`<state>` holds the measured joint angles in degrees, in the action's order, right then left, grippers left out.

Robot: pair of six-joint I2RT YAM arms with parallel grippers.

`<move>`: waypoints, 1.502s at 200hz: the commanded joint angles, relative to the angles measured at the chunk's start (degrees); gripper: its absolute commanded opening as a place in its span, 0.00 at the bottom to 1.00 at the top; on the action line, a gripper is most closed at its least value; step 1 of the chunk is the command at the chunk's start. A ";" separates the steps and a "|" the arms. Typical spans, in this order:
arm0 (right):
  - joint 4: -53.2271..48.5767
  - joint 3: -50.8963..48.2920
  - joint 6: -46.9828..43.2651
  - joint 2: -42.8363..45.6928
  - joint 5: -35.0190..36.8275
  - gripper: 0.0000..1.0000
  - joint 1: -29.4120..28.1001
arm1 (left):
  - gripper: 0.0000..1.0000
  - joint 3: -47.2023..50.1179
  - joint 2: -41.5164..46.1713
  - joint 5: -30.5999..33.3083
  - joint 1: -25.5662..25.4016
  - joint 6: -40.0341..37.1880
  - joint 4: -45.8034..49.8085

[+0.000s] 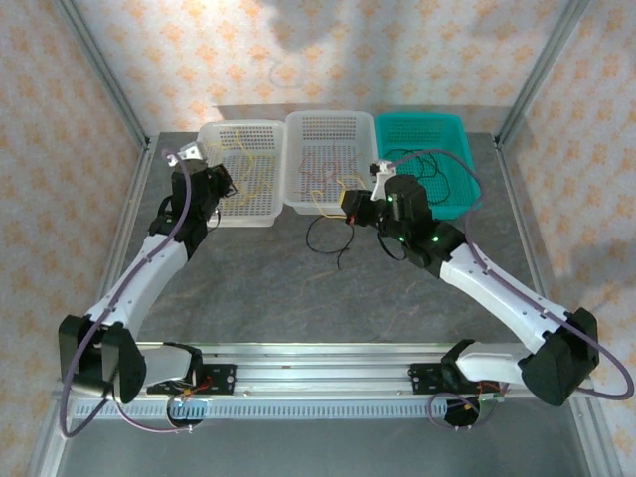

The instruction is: Untangle the cables

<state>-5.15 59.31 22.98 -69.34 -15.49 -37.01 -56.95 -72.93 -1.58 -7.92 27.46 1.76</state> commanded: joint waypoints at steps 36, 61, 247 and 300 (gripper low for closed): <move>4.38 -3.08 2.37 4.60 3.75 0.00 -0.53 | 0.00 -8.93 -12.01 -7.88 5.60 -4.25 1.36; 2.68 -1.56 0.47 4.55 4.96 0.00 -0.51 | 0.00 -12.21 -17.36 -9.24 6.50 -5.66 1.87; -1.67 -1.73 0.69 6.75 15.97 0.00 -0.34 | 0.68 -18.24 -23.48 -5.21 7.75 -9.09 9.23; 0.75 -2.44 -4.78 7.89 22.61 0.00 -0.25 | 0.69 -6.18 -7.84 -16.96 6.04 -9.73 1.08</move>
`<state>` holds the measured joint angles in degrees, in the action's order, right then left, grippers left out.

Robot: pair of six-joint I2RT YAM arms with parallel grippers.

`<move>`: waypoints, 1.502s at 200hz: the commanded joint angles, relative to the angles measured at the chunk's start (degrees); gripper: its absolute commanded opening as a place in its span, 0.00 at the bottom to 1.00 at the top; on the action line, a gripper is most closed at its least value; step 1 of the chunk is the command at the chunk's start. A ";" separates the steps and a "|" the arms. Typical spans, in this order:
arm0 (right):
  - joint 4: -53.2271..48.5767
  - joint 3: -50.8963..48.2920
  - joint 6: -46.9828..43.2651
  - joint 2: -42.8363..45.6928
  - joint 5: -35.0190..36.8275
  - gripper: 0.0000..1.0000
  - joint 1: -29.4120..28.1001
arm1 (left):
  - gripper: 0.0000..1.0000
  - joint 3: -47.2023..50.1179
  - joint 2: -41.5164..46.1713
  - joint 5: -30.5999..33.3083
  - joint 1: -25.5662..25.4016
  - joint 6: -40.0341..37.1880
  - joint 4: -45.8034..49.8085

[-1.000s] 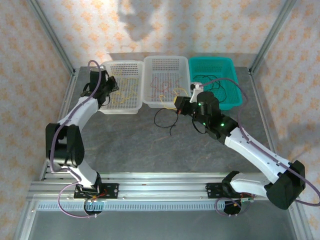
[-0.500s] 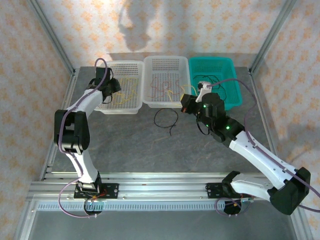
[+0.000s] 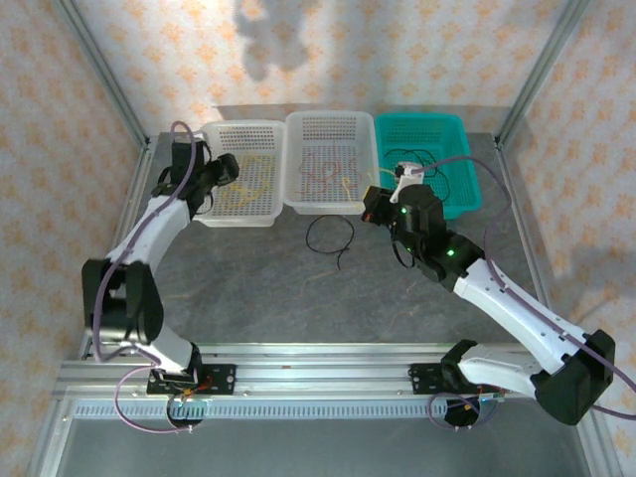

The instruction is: Untangle the cables

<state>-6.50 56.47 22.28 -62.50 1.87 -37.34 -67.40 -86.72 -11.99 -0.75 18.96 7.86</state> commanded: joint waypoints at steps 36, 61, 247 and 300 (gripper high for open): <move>0.65 0.62 -3.33 -0.89 -0.23 0.00 4.90 | 0.70 11.69 11.81 -17.56 -3.63 1.55 -11.44; -1.72 3.66 -3.88 -4.03 -13.40 0.00 10.19 | 0.71 13.59 13.76 -20.45 -7.93 1.98 -13.21; 12.86 4.59 6.90 -5.39 -48.65 0.00 17.80 | 0.78 17.21 10.07 -33.32 -17.71 8.12 -32.03; 16.35 3.67 9.77 -5.38 -51.13 0.00 17.82 | 0.75 17.21 8.70 -36.82 -17.92 12.08 -39.05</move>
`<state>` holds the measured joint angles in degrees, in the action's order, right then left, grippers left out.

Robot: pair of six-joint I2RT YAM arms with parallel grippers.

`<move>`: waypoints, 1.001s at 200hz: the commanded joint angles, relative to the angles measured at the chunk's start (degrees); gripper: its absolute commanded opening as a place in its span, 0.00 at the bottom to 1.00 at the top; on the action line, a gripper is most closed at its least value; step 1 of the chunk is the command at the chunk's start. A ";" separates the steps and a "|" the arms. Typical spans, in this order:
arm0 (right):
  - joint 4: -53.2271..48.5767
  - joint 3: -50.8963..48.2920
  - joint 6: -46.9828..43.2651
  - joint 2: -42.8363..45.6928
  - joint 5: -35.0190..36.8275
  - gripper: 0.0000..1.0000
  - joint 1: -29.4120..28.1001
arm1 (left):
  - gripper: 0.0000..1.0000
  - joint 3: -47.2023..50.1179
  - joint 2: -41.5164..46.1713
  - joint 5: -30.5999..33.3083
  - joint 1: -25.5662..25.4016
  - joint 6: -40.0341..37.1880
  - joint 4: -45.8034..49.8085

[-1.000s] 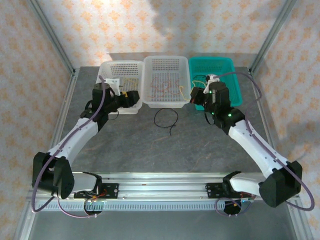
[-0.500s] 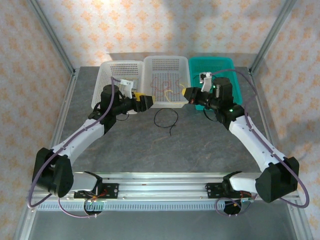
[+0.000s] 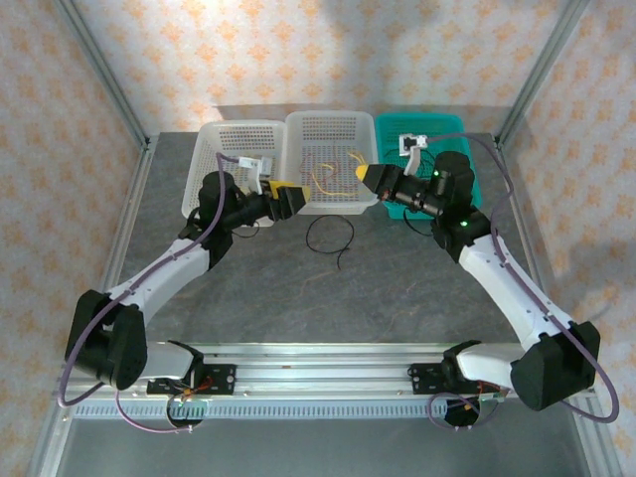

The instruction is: Untangle the cables

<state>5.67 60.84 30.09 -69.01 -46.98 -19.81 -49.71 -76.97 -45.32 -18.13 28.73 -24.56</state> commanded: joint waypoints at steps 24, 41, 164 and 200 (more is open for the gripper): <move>5.90 -1.48 3.37 2.96 -2.22 0.00 0.28 | 0.73 0.03 -1.36 -4.70 -0.94 4.50 -9.86; 7.58 -1.90 4.65 3.05 -3.10 0.00 0.28 | 0.70 0.14 -2.03 -4.55 -1.12 5.76 -11.33; 9.77 -4.06 7.88 3.29 -5.49 0.00 0.21 | 0.43 -1.78 -6.18 -3.63 -2.44 9.01 -16.71; 8.81 -3.89 6.77 3.01 -4.97 0.00 0.19 | 0.27 -2.25 -7.03 -3.61 -2.43 8.40 -16.34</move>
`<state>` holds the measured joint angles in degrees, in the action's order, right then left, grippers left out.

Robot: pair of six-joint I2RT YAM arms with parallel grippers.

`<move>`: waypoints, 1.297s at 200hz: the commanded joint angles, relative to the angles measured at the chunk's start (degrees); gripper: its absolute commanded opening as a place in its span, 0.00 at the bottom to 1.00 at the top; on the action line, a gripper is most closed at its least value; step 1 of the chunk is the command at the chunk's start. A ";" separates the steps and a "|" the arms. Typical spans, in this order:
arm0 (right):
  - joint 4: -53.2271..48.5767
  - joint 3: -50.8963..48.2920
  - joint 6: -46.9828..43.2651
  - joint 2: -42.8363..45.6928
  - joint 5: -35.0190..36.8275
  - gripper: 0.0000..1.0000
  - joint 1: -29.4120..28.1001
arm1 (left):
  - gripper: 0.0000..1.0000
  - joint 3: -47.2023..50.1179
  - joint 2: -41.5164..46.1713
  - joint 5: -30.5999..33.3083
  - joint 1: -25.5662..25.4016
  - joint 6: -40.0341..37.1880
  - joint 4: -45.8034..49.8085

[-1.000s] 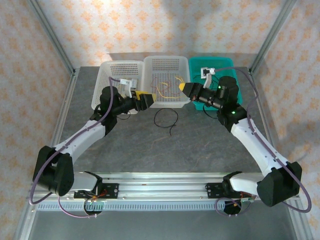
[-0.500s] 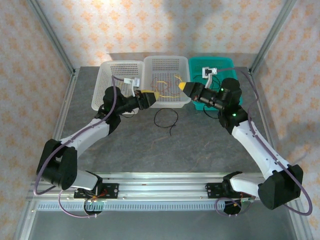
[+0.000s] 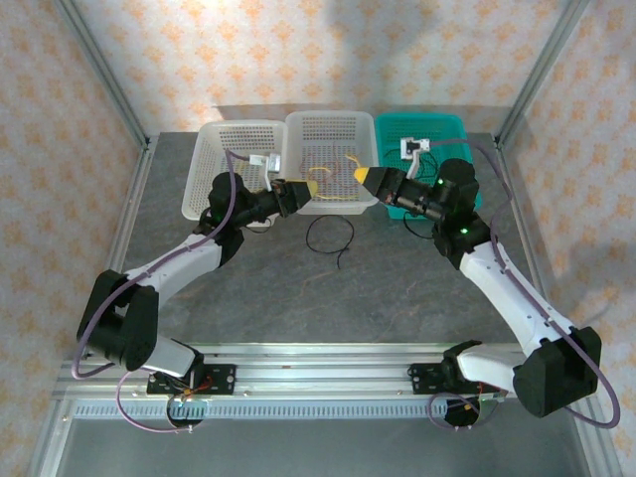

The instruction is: Untangle the cables

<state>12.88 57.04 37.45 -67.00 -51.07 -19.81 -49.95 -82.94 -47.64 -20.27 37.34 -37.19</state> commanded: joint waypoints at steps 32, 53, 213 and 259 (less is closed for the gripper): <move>1.62 -0.43 -0.62 0.99 -0.71 0.00 0.21 | 0.17 -1.77 -1.10 -1.24 -0.29 0.71 -4.95; 0.28 0.08 -2.00 0.91 -0.27 0.00 0.19 | 0.07 -1.68 -0.57 -0.25 -0.27 -0.14 -4.06; -12.86 -2.96 -23.47 10.45 44.57 0.62 -10.34 | 0.00 -12.18 7.07 26.50 6.84 -15.80 34.79; -13.23 -3.77 -25.60 9.15 46.50 0.62 -15.11 | 0.00 -18.28 3.02 35.10 12.89 -18.44 43.87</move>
<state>-0.03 53.60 14.96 -57.49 -8.67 -33.19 -64.18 -77.65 -19.38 -9.39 22.13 -0.25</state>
